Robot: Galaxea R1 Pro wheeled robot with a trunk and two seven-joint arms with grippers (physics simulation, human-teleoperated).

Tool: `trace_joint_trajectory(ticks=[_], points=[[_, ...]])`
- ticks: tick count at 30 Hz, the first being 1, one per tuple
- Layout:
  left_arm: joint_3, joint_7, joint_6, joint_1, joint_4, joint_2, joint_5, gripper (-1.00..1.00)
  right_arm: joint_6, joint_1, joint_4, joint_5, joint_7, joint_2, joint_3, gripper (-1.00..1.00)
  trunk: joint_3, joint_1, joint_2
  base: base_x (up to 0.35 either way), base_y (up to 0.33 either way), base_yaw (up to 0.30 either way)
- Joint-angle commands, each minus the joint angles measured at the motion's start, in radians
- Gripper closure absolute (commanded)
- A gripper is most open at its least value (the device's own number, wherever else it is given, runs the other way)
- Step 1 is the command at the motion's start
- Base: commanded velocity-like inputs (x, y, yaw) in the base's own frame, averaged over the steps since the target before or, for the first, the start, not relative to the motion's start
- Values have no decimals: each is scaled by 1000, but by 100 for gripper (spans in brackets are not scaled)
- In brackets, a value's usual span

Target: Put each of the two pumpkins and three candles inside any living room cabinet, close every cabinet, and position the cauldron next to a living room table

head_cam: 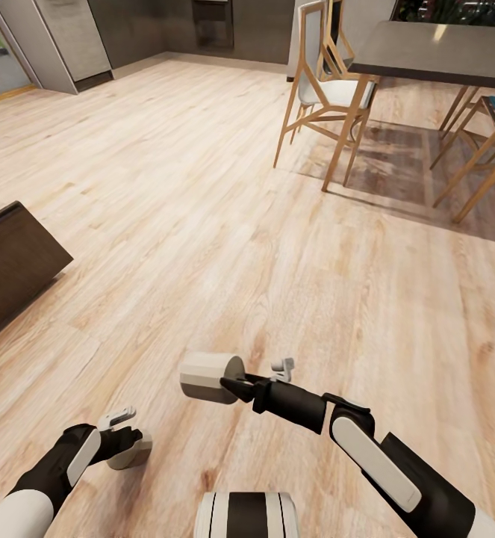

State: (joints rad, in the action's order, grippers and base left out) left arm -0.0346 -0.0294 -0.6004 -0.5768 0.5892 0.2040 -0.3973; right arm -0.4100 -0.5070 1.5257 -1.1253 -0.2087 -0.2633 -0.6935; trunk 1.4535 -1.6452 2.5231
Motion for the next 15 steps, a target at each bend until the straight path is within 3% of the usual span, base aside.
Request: trace_joint_trajectory(ticks=[1, 15], points=[[-2, -3, -6, 0, 1, -1, -8, -100, -3, -1, -2, -6, 2, -1, 0, 100, 1, 0, 0, 0, 0, 0], [-8, -4, -6, 0, 1, -1, -8, -100, -3, -1, -25, -2, 3, -1, 5, 100, 1, 0, 0, 0, 0, 0]])
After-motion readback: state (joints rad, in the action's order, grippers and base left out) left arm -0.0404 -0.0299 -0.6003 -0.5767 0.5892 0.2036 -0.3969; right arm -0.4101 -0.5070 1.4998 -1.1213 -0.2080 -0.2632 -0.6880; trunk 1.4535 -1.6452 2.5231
